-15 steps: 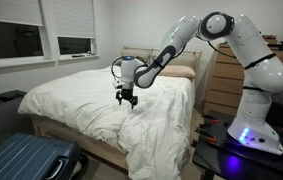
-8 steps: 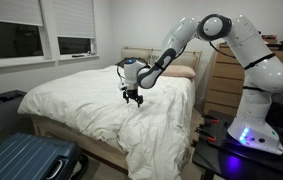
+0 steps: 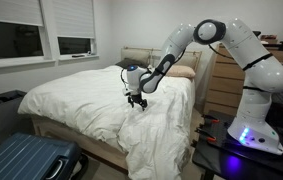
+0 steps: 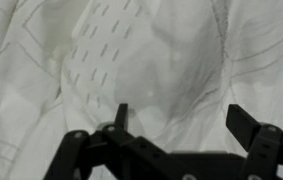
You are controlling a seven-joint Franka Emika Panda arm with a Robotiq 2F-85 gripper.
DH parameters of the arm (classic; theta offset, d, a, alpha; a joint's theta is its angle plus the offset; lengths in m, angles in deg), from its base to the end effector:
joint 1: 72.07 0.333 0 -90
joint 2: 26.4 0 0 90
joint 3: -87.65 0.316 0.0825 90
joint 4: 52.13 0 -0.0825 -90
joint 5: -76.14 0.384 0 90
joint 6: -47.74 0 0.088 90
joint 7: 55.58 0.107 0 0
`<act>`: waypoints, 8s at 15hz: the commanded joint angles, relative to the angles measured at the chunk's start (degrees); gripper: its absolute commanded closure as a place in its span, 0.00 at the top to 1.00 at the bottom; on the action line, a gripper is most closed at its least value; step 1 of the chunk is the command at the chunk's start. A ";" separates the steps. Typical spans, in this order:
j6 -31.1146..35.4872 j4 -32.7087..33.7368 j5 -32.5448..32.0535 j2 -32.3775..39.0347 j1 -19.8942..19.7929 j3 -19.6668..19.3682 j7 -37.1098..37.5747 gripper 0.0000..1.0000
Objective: Lay the duvet flat on the bottom right side of the bed
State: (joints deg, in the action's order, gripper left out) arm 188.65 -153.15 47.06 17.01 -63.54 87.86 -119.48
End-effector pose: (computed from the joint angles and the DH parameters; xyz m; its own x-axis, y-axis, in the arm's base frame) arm 0.6412 0.0988 0.1292 -0.0951 0.9481 -0.3035 0.9943 0.1055 0.0180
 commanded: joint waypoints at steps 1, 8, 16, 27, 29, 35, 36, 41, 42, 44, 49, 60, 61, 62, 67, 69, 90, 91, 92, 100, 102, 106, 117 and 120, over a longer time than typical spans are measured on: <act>-0.67 0.98 -0.83 1.67 -1.49 0.36 -0.41 1.00; 1.35 1.40 -1.16 3.21 -1.93 -0.02 0.79 0.49; 0.30 1.14 3.58 2.92 -4.81 3.89 -2.52 0.00; -14.86 2.48 21.12 4.33 -10.87 16.00 -23.62 0.01; -19.11 3.69 23.50 4.65 -10.78 16.53 -26.96 0.01; -28.11 6.88 27.85 4.16 -9.90 18.12 -37.37 0.01; -29.63 7.52 28.25 4.00 -9.64 18.21 -38.86 0.01; -38.25 11.32 28.93 4.16 -8.21 18.14 -44.42 0.01; -39.83 12.10 29.10 4.54 -8.08 17.87 -45.03 0.01; -43.15 13.77 29.32 5.04 -7.77 17.54 -46.04 0.01; -49.42 15.31 29.63 3.30 -6.62 18.08 -48.28 0.01; -54.22 9.57 28.55 -0.36 -6.95 16.57 -52.70 0.01; -54.54 9.88 29.00 0.10 -6.89 16.38 -52.18 0.08; -54.22 10.17 28.97 0.38 -6.65 16.12 -51.52 0.29; -48.50 8.53 36.02 0.71 -4.02 16.81 -46.61 0.55; -46.06 8.05 36.22 0.84 -3.06 16.34 -45.07 0.70; 27.76 -30.53 -15.55 -5.08 10.38 -9.96 -14.87 1.00; 31.58 -30.64 -17.62 -4.50 14.94 -14.90 -10.89 1.00; 33.23 -30.66 -19.46 -4.27 16.93 -17.31 -7.79 0.90; 23.63 -31.58 -16.63 -5.95 12.48 -11.86 -2.10 0.21; 18.81 -31.18 -14.35 -6.51 7.16 -6.08 -3.61 0.06; 11.97 -29.64 -9.62 -6.79 -1.94 2.91 -5.66 0.00; -21.56 -18.46 20.18 -7.64 -10.93 17.09 -29.13 0.01; -31.40 -14.05 25.87 -7.06 -10.36 18.47 -36.43 0.01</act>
State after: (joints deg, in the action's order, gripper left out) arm 165.86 -170.22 66.73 10.77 -73.76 103.51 -150.17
